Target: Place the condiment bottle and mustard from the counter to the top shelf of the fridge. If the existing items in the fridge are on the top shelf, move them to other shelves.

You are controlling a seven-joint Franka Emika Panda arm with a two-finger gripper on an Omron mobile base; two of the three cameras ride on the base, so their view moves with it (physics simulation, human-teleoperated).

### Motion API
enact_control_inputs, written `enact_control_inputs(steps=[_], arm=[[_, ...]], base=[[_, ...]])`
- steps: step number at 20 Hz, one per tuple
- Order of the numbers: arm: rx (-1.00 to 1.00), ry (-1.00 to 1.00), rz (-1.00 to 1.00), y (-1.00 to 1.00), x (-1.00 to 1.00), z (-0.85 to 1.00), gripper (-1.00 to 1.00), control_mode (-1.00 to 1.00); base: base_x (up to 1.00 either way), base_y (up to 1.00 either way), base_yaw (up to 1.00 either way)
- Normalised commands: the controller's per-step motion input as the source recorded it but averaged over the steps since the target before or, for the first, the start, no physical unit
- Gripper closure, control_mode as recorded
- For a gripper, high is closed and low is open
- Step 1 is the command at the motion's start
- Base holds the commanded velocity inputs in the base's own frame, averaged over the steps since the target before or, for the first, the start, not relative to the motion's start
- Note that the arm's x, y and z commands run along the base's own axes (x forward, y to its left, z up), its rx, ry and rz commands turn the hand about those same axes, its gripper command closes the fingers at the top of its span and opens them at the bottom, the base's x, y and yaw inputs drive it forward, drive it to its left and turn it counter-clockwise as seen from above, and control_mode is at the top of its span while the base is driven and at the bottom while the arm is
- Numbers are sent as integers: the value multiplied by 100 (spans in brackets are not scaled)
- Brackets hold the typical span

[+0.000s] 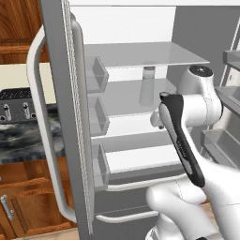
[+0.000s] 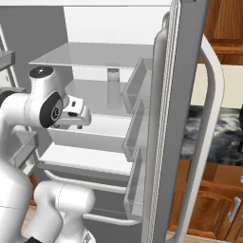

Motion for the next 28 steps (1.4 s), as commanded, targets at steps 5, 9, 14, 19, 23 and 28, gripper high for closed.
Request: enact_control_inputs(steps=[5, 9, 14, 19, 23, 28], arm=[[0, -4, 0, 0, -58, 0, -100, -100], [0, -3, 0, 0, -55, 0, -100, -100], [0, -1, 0, 0, -37, 0, -100, -100], [0, 0, 0, 0, 0, 0, -100, -100], [0, 0, 0, 0, 0, 0, -100, -100], [0, 0, 0, 0, -4, 0, -100, 100]], base=[[0, 0, 0], [0, 0, 0], [0, 0, 0], [0, 0, 0], [0, 0, 0], [-9, 0, 0]])
